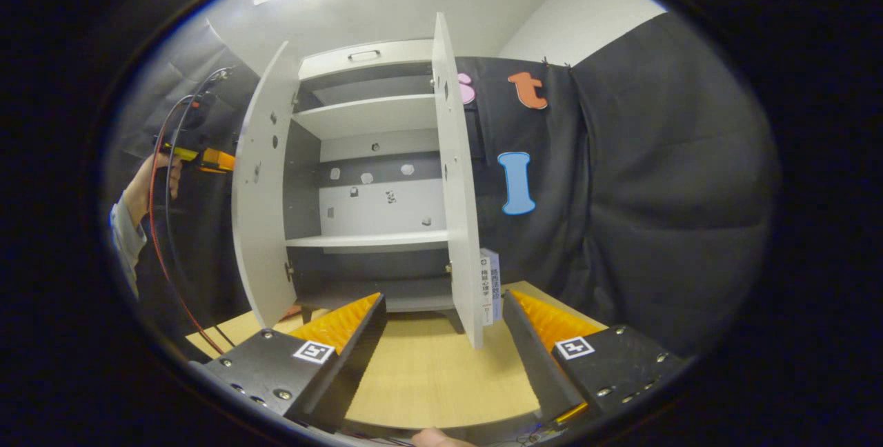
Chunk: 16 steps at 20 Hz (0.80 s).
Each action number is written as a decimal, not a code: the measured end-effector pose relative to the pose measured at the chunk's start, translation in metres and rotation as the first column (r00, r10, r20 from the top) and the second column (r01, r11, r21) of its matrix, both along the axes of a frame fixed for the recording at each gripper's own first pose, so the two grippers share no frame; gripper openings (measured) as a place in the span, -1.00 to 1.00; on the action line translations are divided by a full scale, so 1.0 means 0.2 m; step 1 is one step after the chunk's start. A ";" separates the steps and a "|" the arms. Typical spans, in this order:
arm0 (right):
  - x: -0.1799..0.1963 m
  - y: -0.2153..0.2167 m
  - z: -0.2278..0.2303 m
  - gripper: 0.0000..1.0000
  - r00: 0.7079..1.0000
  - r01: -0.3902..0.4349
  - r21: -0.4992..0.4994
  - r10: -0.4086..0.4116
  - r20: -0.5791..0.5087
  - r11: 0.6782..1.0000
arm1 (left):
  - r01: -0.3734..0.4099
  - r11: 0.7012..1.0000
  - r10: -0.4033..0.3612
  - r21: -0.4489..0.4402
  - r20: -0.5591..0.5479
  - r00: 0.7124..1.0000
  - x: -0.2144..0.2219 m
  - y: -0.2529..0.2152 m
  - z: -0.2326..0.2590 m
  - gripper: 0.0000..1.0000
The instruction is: Open the right door of the double-door shoe cabinet with the right hand, and open the left door with the left hand.
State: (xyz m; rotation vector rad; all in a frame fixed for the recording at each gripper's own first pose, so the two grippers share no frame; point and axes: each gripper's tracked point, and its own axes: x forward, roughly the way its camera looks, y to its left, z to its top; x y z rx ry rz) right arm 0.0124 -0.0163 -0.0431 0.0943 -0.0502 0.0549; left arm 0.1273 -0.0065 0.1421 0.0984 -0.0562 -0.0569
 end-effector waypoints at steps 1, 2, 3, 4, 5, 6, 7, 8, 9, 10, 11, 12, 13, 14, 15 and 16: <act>0.00 0.00 -0.01 1.00 1.000 0.001 -0.003 -0.001 -0.001 1.000 | 0.004 1.000 -0.004 -0.003 0.003 1.000 0.00 0.03 0.00 -0.83; 0.01 0.01 0.00 1.00 1.000 0.002 -0.005 -0.002 -0.002 1.000 | 0.008 1.000 -0.008 -0.005 0.006 1.000 -0.01 0.05 0.00 -0.84; 0.01 0.02 0.00 1.00 1.000 0.001 -0.007 -0.001 -0.003 1.000 | 0.007 1.000 -0.007 -0.007 0.010 1.000 -0.01 0.08 0.00 -0.85; 0.01 0.03 -0.01 1.00 1.000 0.000 -0.008 0.000 -0.005 1.000 | -0.002 1.000 0.002 -0.004 0.010 1.000 0.00 0.11 0.00 -0.85; 0.02 0.03 -0.01 1.00 1.000 -0.001 -0.012 0.001 -0.008 1.000 | -0.017 1.000 0.017 0.003 0.015 1.000 0.00 0.15 0.00 -0.91; 0.02 0.04 -0.02 1.00 1.000 -0.001 -0.016 0.001 -0.011 1.000 | -0.038 0.999 0.038 0.007 0.016 0.999 0.01 0.19 0.00 -0.94; 0.03 0.04 -0.03 1.00 1.000 0.000 -0.019 0.000 -0.014 1.000 | -0.053 0.999 0.053 0.003 0.018 0.998 0.02 0.24 0.00 -0.97; 0.02 0.04 -0.03 1.00 1.000 -0.001 -0.022 0.001 -0.015 1.000 | -0.040 0.999 0.040 -0.014 0.019 0.999 0.01 0.25 0.00 -0.99; 0.03 0.05 -0.02 1.00 1.000 -0.001 -0.021 0.001 -0.014 1.000 | -0.005 0.999 0.006 -0.038 0.023 1.000 0.00 0.24 0.01 -0.99; 0.03 0.04 -0.02 1.00 1.000 0.002 -0.018 -0.002 -0.013 1.000 | 0.018 0.999 -0.017 -0.040 0.018 1.000 -0.01 0.23 0.00 -0.99; 0.03 0.04 -0.02 1.00 1.000 0.005 -0.013 -0.005 -0.013 1.000 | 0.020 0.999 -0.020 -0.031 0.015 1.000 -0.01 0.24 -0.01 -0.99; 0.04 0.05 -0.02 1.00 1.000 0.005 -0.006 -0.005 -0.012 1.000 | 0.021 0.999 -0.021 -0.030 0.019 1.000 0.00 0.25 -0.01 -0.99; 0.04 0.05 -0.03 1.00 1.000 0.007 -0.003 -0.007 -0.015 1.000 | 0.015 0.999 -0.015 -0.029 0.021 1.000 -0.01 0.26 0.00 -0.99; 0.04 0.05 -0.04 1.00 1.000 0.006 -0.008 -0.007 -0.021 1.000 | 0.014 0.999 -0.014 -0.031 0.019 1.000 -0.01 0.25 -0.01 -0.99; 0.04 0.06 -0.05 1.00 1.000 0.000 -0.018 -0.001 -0.028 1.000 | 0.014 0.999 -0.014 -0.036 0.025 1.000 -0.02 0.25 0.00 -0.99; 0.06 0.08 -0.06 1.00 0.999 -0.004 -0.028 0.003 -0.032 1.000 | 0.010 0.999 -0.009 -0.041 0.023 1.000 -0.03 0.25 -0.01 -0.99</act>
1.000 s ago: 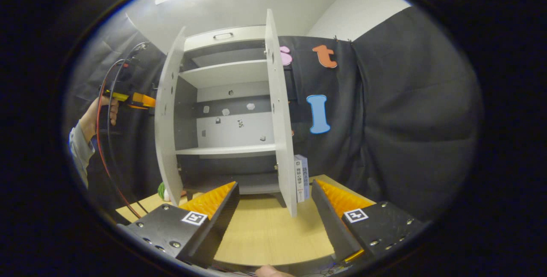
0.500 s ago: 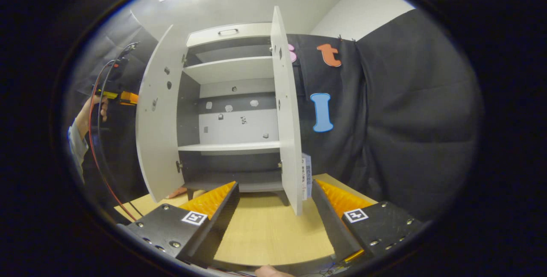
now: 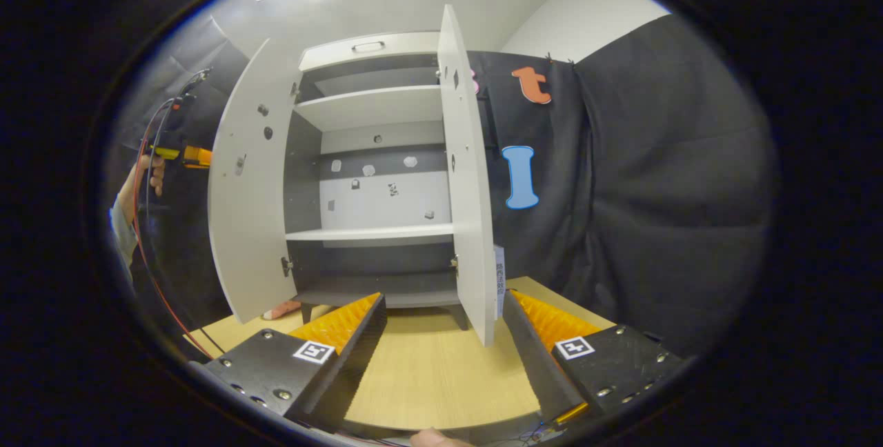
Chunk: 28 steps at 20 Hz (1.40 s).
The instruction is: Open the right door of the double-door shoe cabinet with the right hand, and open the left door with the left hand.
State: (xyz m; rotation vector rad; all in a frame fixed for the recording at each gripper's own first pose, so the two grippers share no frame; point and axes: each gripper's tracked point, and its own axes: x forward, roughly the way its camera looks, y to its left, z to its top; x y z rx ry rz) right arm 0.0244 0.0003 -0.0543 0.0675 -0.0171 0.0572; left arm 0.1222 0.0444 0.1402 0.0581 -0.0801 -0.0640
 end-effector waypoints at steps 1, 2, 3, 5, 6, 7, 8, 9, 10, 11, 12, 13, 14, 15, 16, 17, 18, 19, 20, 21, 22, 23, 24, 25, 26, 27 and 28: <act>0.01 0.00 0.00 1.00 1.000 0.002 -0.007 -0.002 -0.003 1.000 | -0.004 1.000 0.004 -0.006 0.004 1.000 0.00 0.00 0.00 -0.99; 0.02 -0.01 -0.01 1.00 1.000 0.010 -0.012 -0.010 -0.005 1.000 | -0.009 1.000 0.009 -0.009 0.000 1.000 -0.02 0.00 -0.01 -0.99; 0.02 -0.02 -0.02 1.00 1.000 0.020 -0.011 -0.020 -0.010 1.000 | -0.009 1.000 0.009 -0.007 0.001 1.000 -0.04 0.00 -0.01 -0.97; 0.03 -0.03 -0.03 1.00 0.999 0.028 -0.006 -0.028 -0.018 1.000 | -0.014 1.000 0.014 -0.011 -0.002 1.000 -0.09 0.00 -0.02 -0.97; 0.04 -0.04 -0.03 1.00 0.999 0.032 -0.003 -0.032 -0.021 0.999 | -0.017 1.000 0.017 -0.018 -0.010 1.000 -0.12 -0.02 -0.04 -0.92; 0.05 -0.05 -0.03 1.00 0.999 0.035 -0.003 -0.035 -0.027 0.999 | -0.014 0.999 0.014 -0.032 -0.015 1.000 -0.15 -0.03 -0.05 -0.87; 0.06 -0.06 -0.04 1.00 0.999 0.039 -0.007 -0.039 -0.036 0.999 | -0.011 0.999 0.010 -0.038 -0.018 1.000 -0.19 -0.06 -0.06 -0.84; 0.07 -0.06 -0.02 1.00 0.998 0.044 -0.011 -0.045 -0.038 0.999 | -0.003 0.999 0.003 -0.035 -0.014 1.000 -0.22 -0.08 -0.06 -0.91; 0.08 -0.07 0.00 1.00 0.998 0.049 -0.013 -0.049 -0.037 0.999 | -0.006 1.000 0.006 -0.029 -0.003 1.000 -0.26 -0.10 -0.06 -0.61; 0.08 -0.07 0.03 1.00 0.998 0.051 -0.014 -0.051 -0.033 0.999 | -0.001 1.000 0.001 -0.027 0.000 1.000 -0.29 -0.13 -0.06 -0.43; 0.09 -0.07 0.06 1.00 0.999 0.048 -0.015 -0.048 -0.026 0.999 | -0.005 0.999 0.005 -0.037 0.004 1.000 -0.34 -0.16 -0.06 -0.14; 0.10 -0.05 0.11 1.00 0.999 0.038 -0.015 -0.038 -0.016 0.999 | 0.005 0.999 -0.004 -0.050 0.013 1.000 -0.36 -0.20 -0.06 0.07; 0.10 -0.03 0.15 1.00 1.000 0.026 -0.015 -0.026 -0.005 1.000 | 0.006 0.998 -0.006 -0.057 0.011 1.000 -0.39 -0.23 -0.09 0.10; 0.09 -0.01 0.21 1.00 1.000 0.015 -0.013 -0.015 0.008 1.000 | 0.006 0.998 -0.006 -0.055 0.010 1.000 -0.42 -0.26 -0.11 0.29; 0.10 0.01 0.26 1.00 1.000 0.006 -0.012 -0.006 0.020 1.000 | 0.007 0.999 -0.007 -0.043 0.015 1.000 -0.44 -0.31 -0.13 0.49; 0.10 0.04 0.32 0.94 0.999 -0.004 -0.014 0.004 0.032 1.000 | -0.009 1.000 0.009 -0.027 0.028 1.000 -0.46 -0.33 -0.13 0.55; 0.12 0.06 0.37 0.94 0.999 -0.012 -0.015 0.013 0.044 1.000 | -0.018 1.000 0.018 -0.007 0.042 0.999 -0.48 -0.36 -0.14 0.66; 0.12 0.09 0.41 1.00 0.998 -0.017 -0.014 0.018 0.055 1.000 | -0.033 0.999 0.033 0.003 0.048 0.998 -0.50 -0.39 -0.15 0.69; 0.12 0.10 0.45 0.96 0.998 -0.017 -0.011 0.018 0.063 1.000 | -0.031 1.000 0.030 0.003 0.043 0.999 -0.53 -0.43 -0.17 0.72; 0.13 0.13 0.49 0.96 0.997 -0.020 -0.010 0.021 0.071 1.000 | -0.013 1.000 0.013 -0.010 0.030 0.999 -0.55 -0.49 -0.19 0.77; 0.13 0.16 0.53 0.94 0.996 -0.027 -0.010 0.028 0.080 1.000 | 0.004 1.000 -0.004 -0.018 0.018 1.000 -0.56 -0.55 -0.22 0.77; 0.13 0.19 0.57 0.94 0.996 -0.035 -0.008 0.036 0.086 0.999 | 0.011 1.000 -0.011 -0.021 0.016 1.000 -0.56 -0.59 -0.23 0.80; 0.13 0.23 0.60 1.00 0.995 -0.044 -0.008 0.045 0.094 0.999 | 0.010 1.000 -0.010 -0.014 0.016 1.000 -0.56 -0.62 -0.25 0.84; 0.14 0.26 0.63 1.00 0.994 -0.051 -0.011 0.052 0.098 0.999 | 0.001 1.000 -0.001 0.001 0.012 1.000 -0.57 -0.64 -0.27 0.83; 0.13 0.28 0.65 1.00 0.993 -0.054 -0.012 0.055 0.104 0.998 | -0.008 1.000 0.008 0.011 0.005 1.000 -0.57 -0.66 -0.31 0.88; 0.12 0.29 0.68 1.00 0.992 -0.055 -0.011 0.056 0.109 0.998 | -0.011 1.000 0.011 0.012 -0.003 1.000 -0.57 -0.69 -0.35 0.89; 0.12 0.32 0.68 1.00 0.992 -0.058 -0.012 0.059 0.111 0.998 | -0.004 1.000 0.005 0.011 -0.012 1.000 -0.58 -0.72 -0.38 0.90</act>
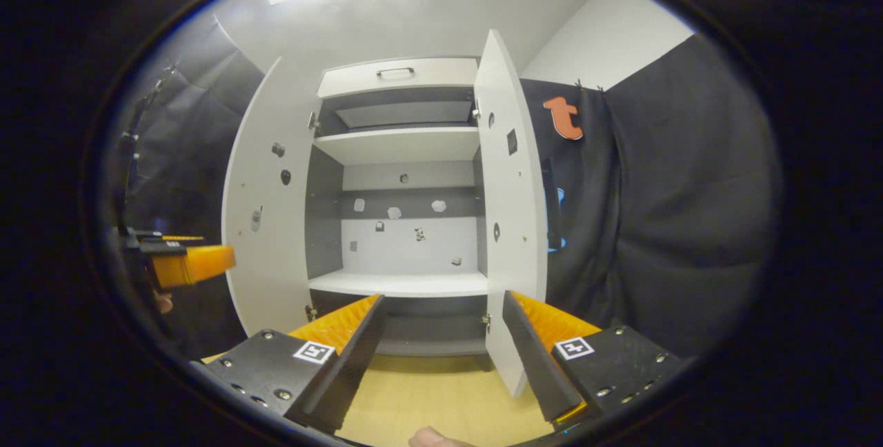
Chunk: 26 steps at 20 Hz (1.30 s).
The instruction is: Open the right door of the double-door shoe cabinet with the right hand, and open the left door with the left hand.
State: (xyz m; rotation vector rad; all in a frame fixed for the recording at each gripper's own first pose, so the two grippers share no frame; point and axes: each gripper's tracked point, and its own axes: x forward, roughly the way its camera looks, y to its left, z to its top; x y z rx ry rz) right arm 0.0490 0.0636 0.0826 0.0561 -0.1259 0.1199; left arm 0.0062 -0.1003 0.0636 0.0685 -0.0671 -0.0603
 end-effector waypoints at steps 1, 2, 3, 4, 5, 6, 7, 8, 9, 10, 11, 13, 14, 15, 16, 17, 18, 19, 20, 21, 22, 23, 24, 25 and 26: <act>0.00 0.03 0.00 0.99 1.000 -0.008 -0.003 0.008 0.000 1.000 | 0.001 1.000 -0.001 -0.006 -0.003 1.000 -0.01 -0.02 -0.04 0.90; -0.01 0.05 -0.01 1.00 1.000 -0.012 -0.006 0.012 -0.006 1.000 | -0.007 1.000 0.006 -0.013 -0.011 1.000 -0.01 -0.02 -0.08 0.91; -0.01 0.06 -0.03 1.00 1.000 -0.016 -0.009 0.016 -0.012 1.000 | -0.010 1.000 0.010 -0.020 -0.019 1.000 -0.02 -0.02 -0.13 0.92; -0.02 0.08 -0.07 1.00 1.000 -0.020 -0.017 0.019 -0.021 1.000 | -0.010 1.000 0.009 -0.027 -0.032 0.999 -0.03 -0.02 -0.19 0.96; -0.03 0.09 -0.11 1.00 0.999 -0.021 -0.032 0.020 -0.031 0.999 | -0.006 1.000 0.004 -0.028 -0.042 0.999 -0.03 -0.01 -0.22 0.95; -0.03 0.09 -0.13 1.00 0.999 -0.018 -0.041 0.016 -0.039 0.999 | -0.014 0.999 0.012 -0.038 -0.047 0.999 -0.03 0.02 -0.23 0.96; -0.04 0.10 -0.14 1.00 0.999 -0.018 -0.047 0.016 -0.043 0.999 | -0.029 0.999 0.027 -0.040 -0.045 0.999 -0.03 0.05 -0.21 0.95; -0.05 0.10 -0.14 1.00 0.999 -0.019 -0.046 0.017 -0.043 0.999 | -0.045 0.998 0.044 -0.033 -0.030 0.999 -0.02 0.09 -0.19 1.00; -0.05 0.10 -0.13 1.00 0.999 -0.016 -0.036 0.015 -0.041 0.999 | -0.060 0.998 0.059 -0.028 -0.019 0.998 -0.02 0.12 -0.17 0.96; -0.06 0.10 -0.12 1.00 0.999 -0.014 -0.027 0.013 -0.033 1.000 | -0.063 0.998 0.063 -0.028 -0.005 0.998 -0.03 0.13 -0.15 0.96; -0.07 0.10 -0.11 0.96 1.000 -0.010 -0.020 0.010 -0.025 1.000 | -0.056 0.998 0.057 -0.029 0.011 0.998 -0.04 0.13 -0.13 0.95; -0.09 0.08 -0.09 1.00 1.000 0.000 -0.015 0.000 -0.012 1.000 | -0.037 0.999 0.038 -0.027 0.023 0.999 -0.06 0.11 -0.12 0.93; -0.09 0.08 -0.08 1.00 1.000 0.004 -0.014 -0.004 -0.007 1.000 | -0.035 0.999 0.036 -0.025 0.022 0.999 -0.07 0.12 -0.13 0.92; -0.10 0.08 -0.08 1.00 1.000 0.003 -0.012 -0.004 -0.006 1.000 | -0.034 0.999 0.034 -0.023 0.025 0.999 -0.07 0.12 -0.13 0.99; -0.10 0.08 -0.08 1.00 1.000 0.000 -0.010 0.000 -0.005 1.000 | -0.035 0.999 0.035 -0.024 0.029 0.999 -0.07 0.12 -0.12 0.92; -0.11 0.09 -0.08 1.00 1.000 -0.006 -0.011 0.006 -0.004 1.000 | -0.040 0.999 0.041 -0.037 0.031 0.999 -0.07 0.13 -0.11 0.92; -0.11 0.10 -0.08 1.00 1.000 -0.013 -0.012 0.013 -0.002 1.000 | -0.041 0.998 0.043 -0.050 0.030 0.999 -0.07 0.13 -0.11 0.87; -0.12 0.10 -0.08 1.00 1.000 -0.015 -0.013 0.015 -0.001 1.000 | -0.040 0.997 0.042 -0.059 0.028 0.999 -0.07 0.14 -0.12 0.92; -0.12 0.10 -0.09 1.00 1.000 -0.016 -0.013 0.016 0.000 1.000 | -0.043 0.997 0.045 -0.066 0.023 0.999 -0.06 0.15 -0.12 0.92; -0.13 0.10 -0.09 1.00 1.000 -0.018 -0.013 0.018 0.002 1.000 | -0.053 0.996 0.054 -0.073 0.017 0.998 -0.05 0.16 -0.13 0.92; -0.13 0.11 -0.09 1.00 1.000 -0.023 -0.015 0.023 0.005 1.000 | -0.059 0.995 0.060 -0.075 0.016 0.998 -0.05 0.17 -0.13 0.93; -0.13 0.11 -0.09 0.96 1.000 -0.026 -0.016 0.027 0.007 1.000 | -0.058 0.995 0.060 -0.076 0.018 0.998 -0.05 0.18 -0.13 0.93; -0.14 0.12 -0.09 0.96 1.000 -0.029 -0.017 0.029 0.007 0.999 | -0.052 0.995 0.054 -0.079 0.020 0.998 -0.05 0.17 -0.12 0.93; -0.14 0.12 -0.10 0.96 1.000 -0.030 -0.018 0.030 0.006 0.999 | -0.043 0.996 0.045 -0.082 0.022 0.999 -0.05 0.16 -0.12 0.93; -0.14 0.12 -0.10 0.96 1.000 -0.029 -0.019 0.029 0.006 0.999 | -0.030 0.996 0.033 -0.081 0.029 0.999 -0.06 0.14 -0.12 0.93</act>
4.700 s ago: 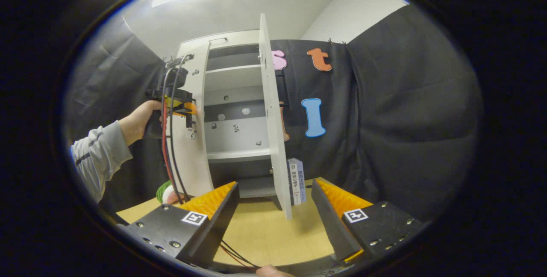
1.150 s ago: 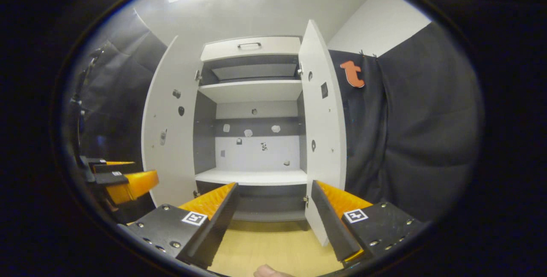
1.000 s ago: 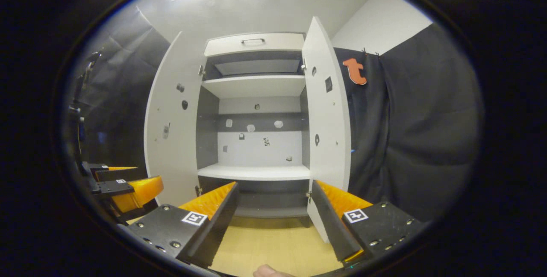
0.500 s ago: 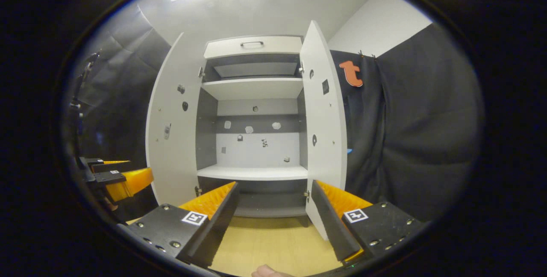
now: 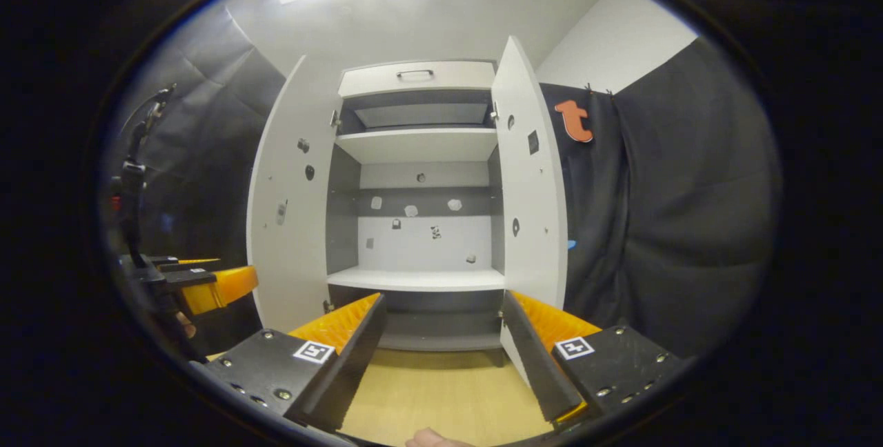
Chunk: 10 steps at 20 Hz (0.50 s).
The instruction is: Open the right door of the double-door shoe cabinet with the right hand, and open the left door with the left hand.
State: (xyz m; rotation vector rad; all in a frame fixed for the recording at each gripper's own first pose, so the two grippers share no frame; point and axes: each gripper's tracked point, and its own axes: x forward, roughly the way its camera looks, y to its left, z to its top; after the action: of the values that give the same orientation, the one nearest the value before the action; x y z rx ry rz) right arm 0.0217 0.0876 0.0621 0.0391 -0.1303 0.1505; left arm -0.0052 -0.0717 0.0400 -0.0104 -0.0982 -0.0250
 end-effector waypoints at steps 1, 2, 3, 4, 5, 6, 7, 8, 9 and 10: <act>0.00 0.00 0.00 0.96 1.000 0.001 -0.001 -0.001 -0.001 1.000 | 0.008 1.000 -0.008 0.003 0.009 1.000 -0.01 -0.01 0.01 0.93; 0.00 0.00 -0.01 1.00 1.000 0.002 0.000 -0.002 -0.003 1.000 | 0.016 1.000 -0.016 0.005 0.019 1.000 -0.01 -0.01 0.02 0.92; 0.00 0.00 -0.01 1.00 1.000 0.003 0.001 -0.003 -0.004 1.000 | 0.020 1.000 -0.020 0.005 0.027 0.999 -0.02 -0.02 0.03 0.92; 0.00 0.00 -0.01 1.00 1.000 0.003 0.005 -0.003 -0.004 1.000 | 0.015 1.000 -0.015 0.002 0.032 0.999 -0.03 -0.01 0.04 0.93; 0.00 0.00 -0.01 0.96 1.000 0.002 0.008 -0.002 -0.004 1.000 | 0.009 1.000 -0.009 0.000 0.036 0.999 -0.03 0.00 0.04 0.92; 0.00 0.00 -0.01 1.00 1.000 0.002 0.014 -0.002 -0.004 1.000 | 0.008 1.000 -0.008 0.003 0.037 0.999 -0.03 0.00 0.04 0.92; 0.01 0.00 -0.02 0.96 1.000 0.003 0.018 -0.003 -0.005 1.000 | 0.008 1.000 -0.009 0.004 0.030 1.000 -0.03 0.00 0.03 0.86; 0.01 0.00 -0.02 1.00 1.000 0.002 0.020 -0.002 -0.007 1.000 | 0.009 1.000 -0.010 0.003 0.019 1.000 -0.03 0.00 0.01 0.92; 0.00 0.00 -0.02 1.00 1.000 0.001 0.020 -0.001 -0.009 1.000 | 0.015 1.000 -0.015 0.001 0.009 1.000 -0.02 0.00 0.00 0.86; 0.00 0.00 -0.03 0.96 1.000 0.000 0.019 0.000 -0.008 1.000 | 0.021 1.000 -0.021 -0.002 0.002 1.000 -0.02 -0.01 -0.01 0.92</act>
State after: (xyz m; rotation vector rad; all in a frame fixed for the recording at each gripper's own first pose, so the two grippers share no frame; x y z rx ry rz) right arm 0.0220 0.0870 0.0560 0.0582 -0.1234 0.1488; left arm -0.0088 -0.0742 0.0379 -0.0138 -0.0997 -0.0462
